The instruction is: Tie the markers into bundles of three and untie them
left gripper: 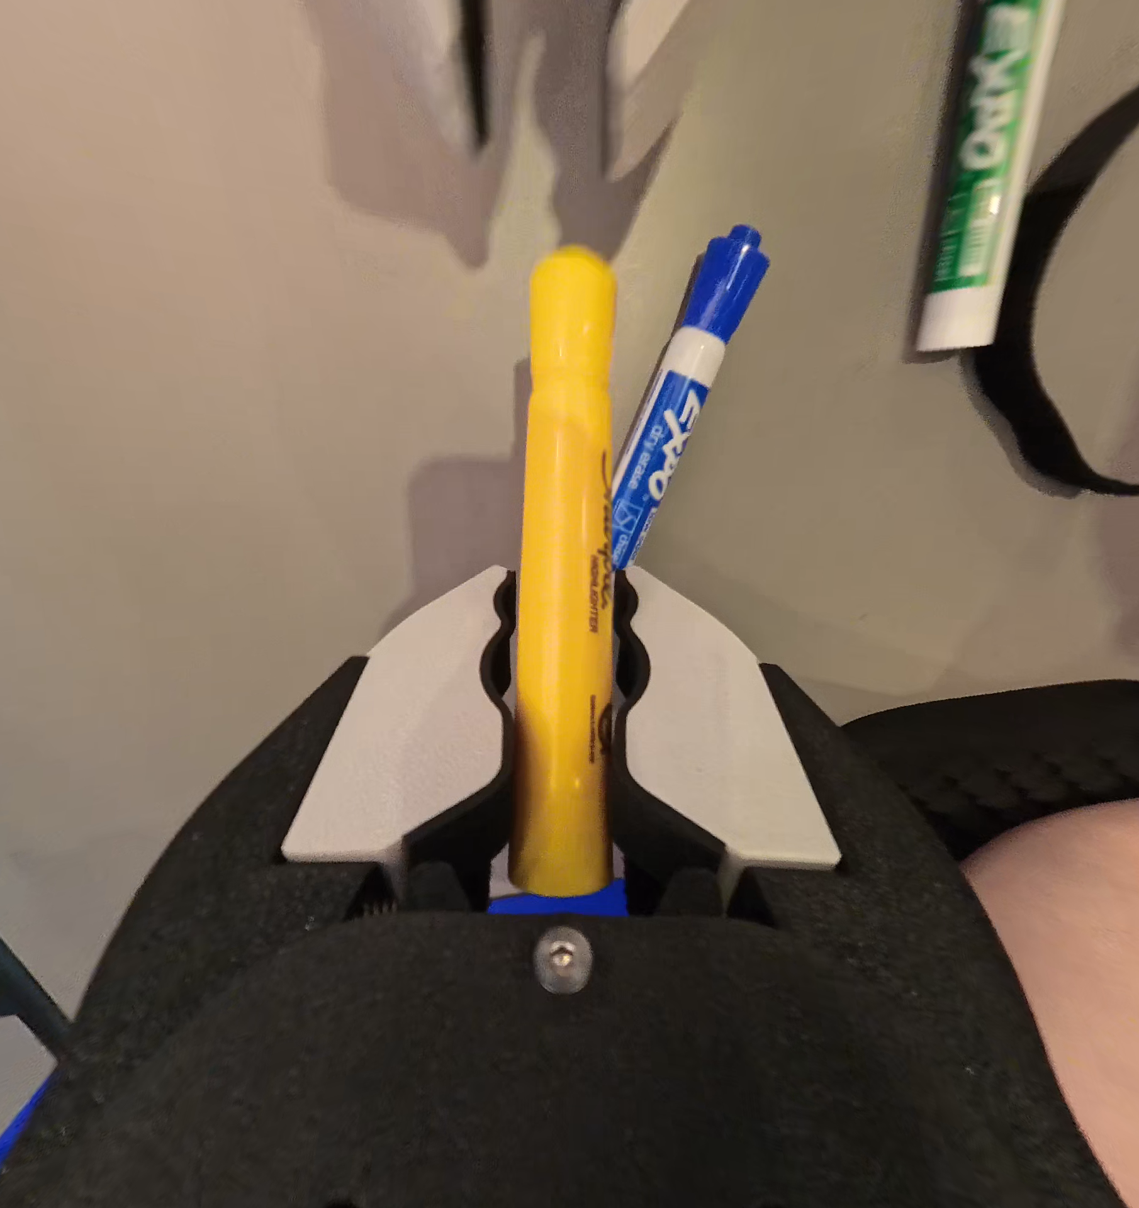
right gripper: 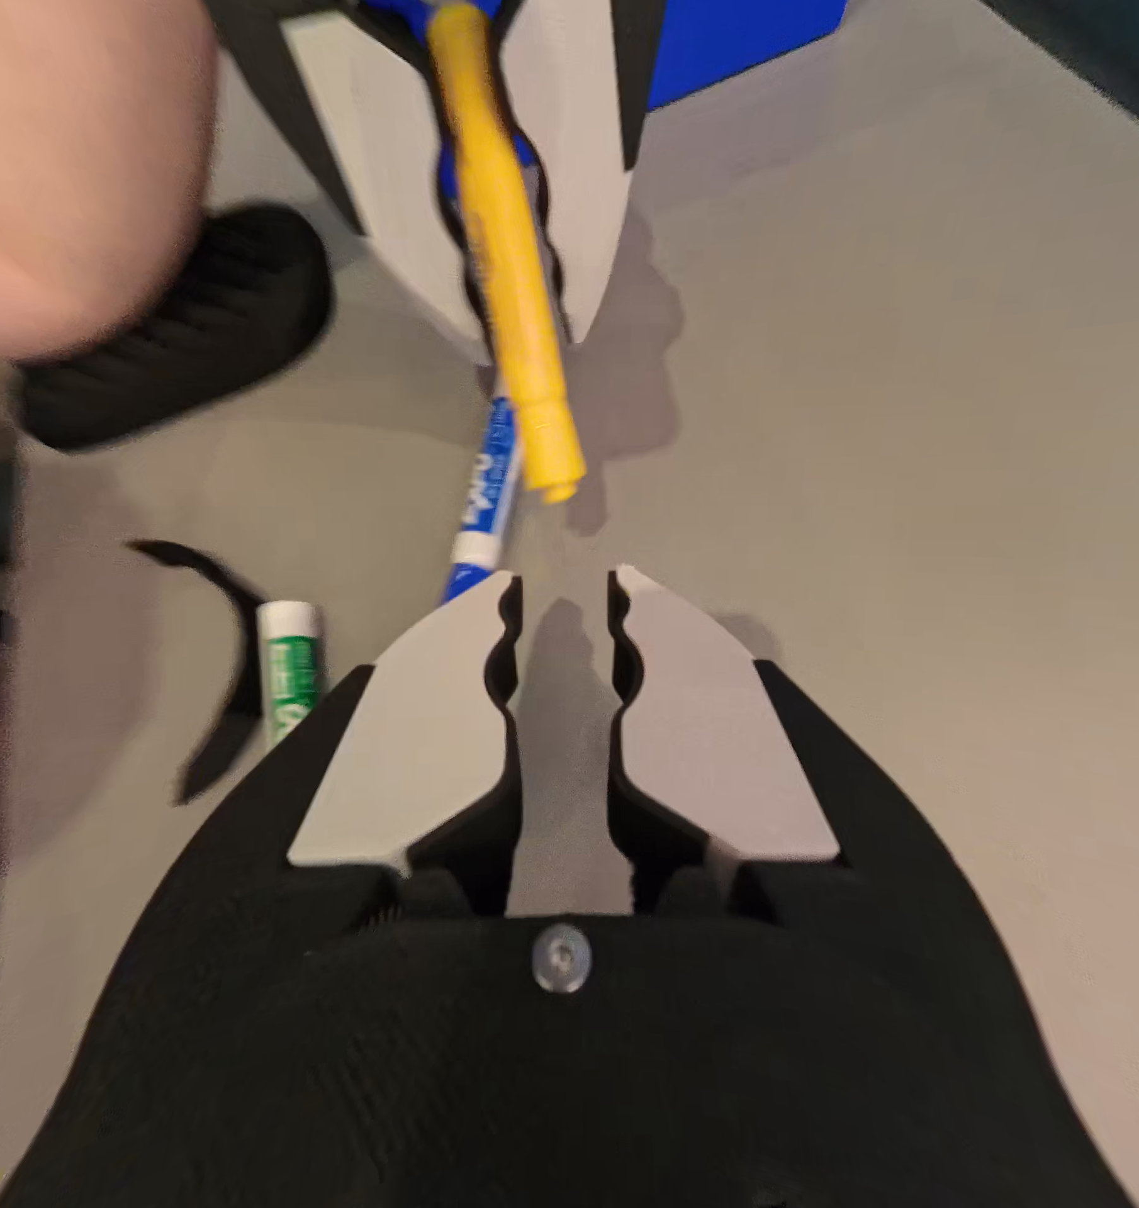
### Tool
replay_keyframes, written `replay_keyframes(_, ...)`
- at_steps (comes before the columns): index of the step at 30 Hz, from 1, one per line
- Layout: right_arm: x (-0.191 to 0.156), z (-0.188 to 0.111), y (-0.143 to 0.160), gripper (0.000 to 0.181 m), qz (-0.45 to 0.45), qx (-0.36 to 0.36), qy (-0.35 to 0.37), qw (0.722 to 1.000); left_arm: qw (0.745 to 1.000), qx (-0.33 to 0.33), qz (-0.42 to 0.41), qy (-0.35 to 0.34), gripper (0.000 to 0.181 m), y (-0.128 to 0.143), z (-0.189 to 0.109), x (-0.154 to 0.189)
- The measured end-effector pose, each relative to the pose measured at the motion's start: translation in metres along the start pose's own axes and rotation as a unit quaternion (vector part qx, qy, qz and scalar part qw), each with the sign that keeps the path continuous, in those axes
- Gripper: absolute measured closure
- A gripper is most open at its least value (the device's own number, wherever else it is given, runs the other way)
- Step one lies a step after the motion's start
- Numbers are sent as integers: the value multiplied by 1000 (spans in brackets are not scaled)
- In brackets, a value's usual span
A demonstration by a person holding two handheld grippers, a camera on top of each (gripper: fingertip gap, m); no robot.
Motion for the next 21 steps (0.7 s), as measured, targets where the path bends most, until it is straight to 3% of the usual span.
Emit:
replay_keyframes(2, -33, -22, 13, 157, 42, 72, -66, 994, 1000, 1, -13, 0, 153, 7, -2, -3)
replay_keyframes(4, -82, -29, 32, 157, -16, 122, -131, 984, 1000, 12, -18, -3, 156, 12, -6, -4)
replay_keyframes(7, -116, -9, 66, 136, -84, 9, -29, 996, 999, 18, -25, -8, 161, 13, -7, -7)
replay_keyframes(9, -127, 5, 77, 137, -120, -27, -6, 992, 1000, 13, -26, 2, 161, 14, -4, -7)
replay_keyframes(11, -128, 14, 78, 161, -124, -44, 13, 991, 1000, 3, -27, 7, 162, 15, 1, -8)
replay_keyframes(17, -106, 12, 63, 161, -119, -64, 25, 990, 997, 62, -50, -10, 163, 12, -11, -8)
replay_keyframes(21, -81, -5, 30, 162, -89, -36, 38, 995, 987, 110, -114, -38, 163, 16, -23, -2)
Point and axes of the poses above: each gripper's, where its closed fingertips meet, z out along the fingers, y out of its underside, x = y × z across the jaws, the point moved 9 cm from there along -z, back along the fingers, and after that the axes turned 12 degrees about -x, right-handed, at the moved point
